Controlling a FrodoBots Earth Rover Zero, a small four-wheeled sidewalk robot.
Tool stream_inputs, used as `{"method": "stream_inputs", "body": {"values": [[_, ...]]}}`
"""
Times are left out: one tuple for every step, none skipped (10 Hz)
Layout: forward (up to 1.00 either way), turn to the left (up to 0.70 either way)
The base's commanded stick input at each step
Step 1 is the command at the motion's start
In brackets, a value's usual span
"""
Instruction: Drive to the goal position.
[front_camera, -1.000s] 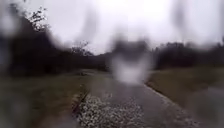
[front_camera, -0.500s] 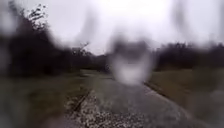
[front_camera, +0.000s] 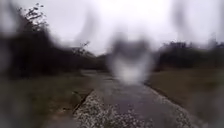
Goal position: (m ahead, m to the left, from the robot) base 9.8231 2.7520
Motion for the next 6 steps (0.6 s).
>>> {"method": "stream_inputs", "body": {"values": [[0.70,0.00],[0.70,0.00],[0.70,0.00],[0.70,0.00],[0.70,0.00],[0.70,0.00]]}}
